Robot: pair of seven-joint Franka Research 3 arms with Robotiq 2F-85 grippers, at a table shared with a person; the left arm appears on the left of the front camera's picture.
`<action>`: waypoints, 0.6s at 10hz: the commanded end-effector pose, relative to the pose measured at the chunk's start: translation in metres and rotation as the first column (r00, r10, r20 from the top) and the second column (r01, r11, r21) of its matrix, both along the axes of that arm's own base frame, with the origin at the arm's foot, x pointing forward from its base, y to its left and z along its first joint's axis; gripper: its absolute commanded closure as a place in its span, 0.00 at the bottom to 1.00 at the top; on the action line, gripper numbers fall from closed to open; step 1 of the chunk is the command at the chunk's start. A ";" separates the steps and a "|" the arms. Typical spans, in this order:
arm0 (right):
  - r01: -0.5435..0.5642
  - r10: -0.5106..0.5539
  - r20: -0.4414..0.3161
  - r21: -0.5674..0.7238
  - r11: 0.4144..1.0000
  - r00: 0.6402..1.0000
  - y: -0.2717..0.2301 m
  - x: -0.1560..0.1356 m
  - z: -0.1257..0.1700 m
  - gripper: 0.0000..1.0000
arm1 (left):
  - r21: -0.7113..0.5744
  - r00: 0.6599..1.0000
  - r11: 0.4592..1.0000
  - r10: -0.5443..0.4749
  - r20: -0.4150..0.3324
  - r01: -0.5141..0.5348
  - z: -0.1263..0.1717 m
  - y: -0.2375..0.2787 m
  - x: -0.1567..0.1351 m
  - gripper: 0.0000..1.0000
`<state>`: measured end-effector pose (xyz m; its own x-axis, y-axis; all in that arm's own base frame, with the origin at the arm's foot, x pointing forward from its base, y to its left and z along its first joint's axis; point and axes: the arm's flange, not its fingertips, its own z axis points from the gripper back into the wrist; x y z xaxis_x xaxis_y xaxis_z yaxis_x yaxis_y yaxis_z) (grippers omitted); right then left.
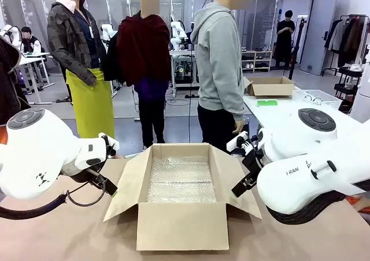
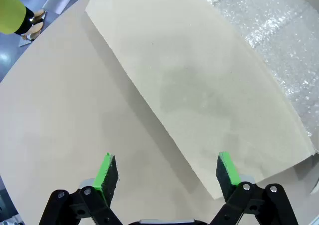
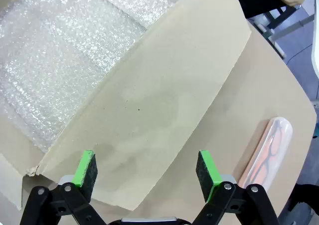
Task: Pack the glasses set securely to prepare it for shipping.
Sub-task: Place the Glasses case inside the Package Box.
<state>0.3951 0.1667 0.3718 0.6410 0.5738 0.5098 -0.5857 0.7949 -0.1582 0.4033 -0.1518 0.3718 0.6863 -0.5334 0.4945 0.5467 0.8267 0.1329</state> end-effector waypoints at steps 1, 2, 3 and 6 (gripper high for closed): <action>0.000 0.000 0.000 0.000 1.000 1.000 0.000 0.000 0.000 0.00 | 0.000 1.000 1.000 0.000 0.000 0.000 0.000 0.000 0.000 0.00; 0.000 0.000 0.000 0.000 1.000 1.000 0.000 0.000 0.000 0.00 | 0.000 1.000 1.000 0.000 0.000 0.000 0.000 0.000 0.000 0.00; 0.000 0.000 0.000 0.000 1.000 1.000 0.000 0.000 0.000 0.00 | 0.000 1.000 1.000 0.000 0.000 0.000 0.000 0.000 0.000 0.00; 0.000 0.000 0.000 0.000 1.000 1.000 0.000 0.000 0.000 0.00 | 0.000 1.000 1.000 0.000 0.000 0.000 0.000 0.000 0.000 0.00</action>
